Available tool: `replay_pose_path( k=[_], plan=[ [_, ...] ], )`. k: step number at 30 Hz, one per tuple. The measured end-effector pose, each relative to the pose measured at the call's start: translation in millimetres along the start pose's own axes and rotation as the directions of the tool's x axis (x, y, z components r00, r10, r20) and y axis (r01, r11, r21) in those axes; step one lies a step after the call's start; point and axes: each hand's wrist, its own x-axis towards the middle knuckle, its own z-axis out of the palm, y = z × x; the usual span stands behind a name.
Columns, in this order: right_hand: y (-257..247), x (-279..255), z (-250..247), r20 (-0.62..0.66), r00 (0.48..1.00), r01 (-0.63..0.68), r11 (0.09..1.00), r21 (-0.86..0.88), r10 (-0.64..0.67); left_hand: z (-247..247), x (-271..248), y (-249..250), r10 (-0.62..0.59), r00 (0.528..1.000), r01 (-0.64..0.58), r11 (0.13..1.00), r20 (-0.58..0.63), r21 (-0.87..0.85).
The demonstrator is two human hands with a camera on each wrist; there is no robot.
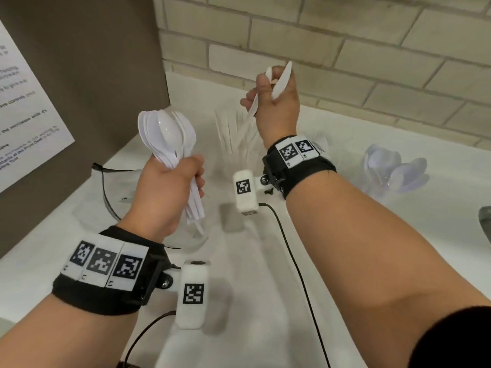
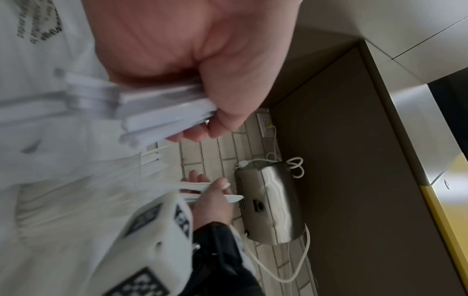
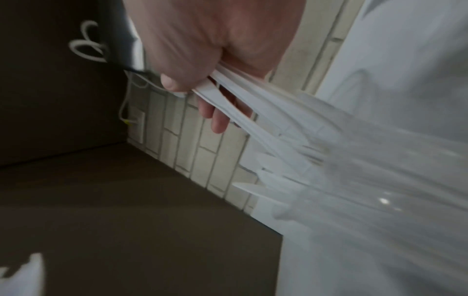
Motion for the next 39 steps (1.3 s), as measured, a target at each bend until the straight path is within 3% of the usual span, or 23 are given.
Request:
replay_pose_path(
  k=[3, 5, 7, 10, 14, 19, 21, 25, 28, 30, 34, 36, 39],
  plan=[
    [24.5, 3.4, -3.1, 0.075, 0.988, -0.127, 0.982, -0.14, 0.138, -2.8, 1.8, -1.2, -0.003, 1.0, 0.003, 1.0, 0.003, -0.014],
    [35.0, 3.9, -6.6, 0.113, 0.975, -0.147, 0.939, -0.312, 0.19, -3.5, 2.2, -2.2, -0.001, 1.0, 0.001, 1.0, 0.007, -0.02],
    [39.1, 4.6, -9.5, 0.118, 0.973, -0.14, 0.916, -0.377, 0.198, -3.8, 2.5, -2.5, -0.003, 1.0, 0.003, 0.999, 0.009, -0.032],
    [40.3, 6.0, -11.9, 0.155, 0.976, -0.063, 0.884, -0.463, 0.151, -2.5, 2.3, -1.6, -0.001, 1.0, 0.002, 0.999, 0.029, -0.036],
    [37.4, 5.5, -12.6, 0.339, 0.92, 0.07, 0.769, -0.636, 0.196, 0.3, 2.5, 0.1, -0.001, 0.996, 0.005, 0.999, 0.086, -0.041],
    [11.3, 3.0, -15.6, 0.265, 0.955, 0.049, 0.813, -0.58, 0.131, -1.5, 3.4, 5.3, -0.017, 0.966, 0.052, 0.991, 0.259, -0.127],
    [-5.5, -6.2, -19.5, 0.239, 0.964, 0.014, 0.871, -0.492, 0.12, -3.8, 3.9, 10.7, -0.016, 0.938, 0.082, 0.981, 0.347, -0.177],
    [-40.9, -40.8, -33.1, 0.305, 0.941, -0.065, 0.965, -0.256, 0.145, 3.1, 2.3, 22.7, -0.013, 0.885, 0.145, 0.958, 0.465, -0.249],
    [-60.5, -62.0, -46.2, 0.321, 0.942, -0.012, 0.967, -0.254, 0.096, 16.7, -2.5, 25.5, -0.005, 0.854, 0.14, 0.965, 0.521, -0.22],
    [-65.1, -69.1, -56.3, 0.341, 0.927, -0.045, 0.951, -0.307, 0.154, 26.3, -6.4, 25.2, -0.014, 0.829, 0.144, 0.971, 0.558, -0.19],
    [-64.5, -80.0, -71.5, 0.412, 0.84, -0.224, 0.918, -0.328, 0.353, 42.4, -11.4, 18.4, -0.076, 0.773, 0.209, 0.968, 0.63, -0.139],
    [-64.3, -84.4, -74.9, 0.383, 0.845, -0.263, 0.914, -0.31, 0.373, 48.6, -11.3, 12.7, -0.114, 0.754, 0.252, 0.96, 0.647, -0.125],
    [-62.0, -86.2, -82.7, 0.344, 0.822, -0.305, 0.86, -0.408, 0.454, 56.4, -9.4, 7.2, -0.147, 0.787, 0.317, 0.929, 0.599, -0.189]
  ],
)
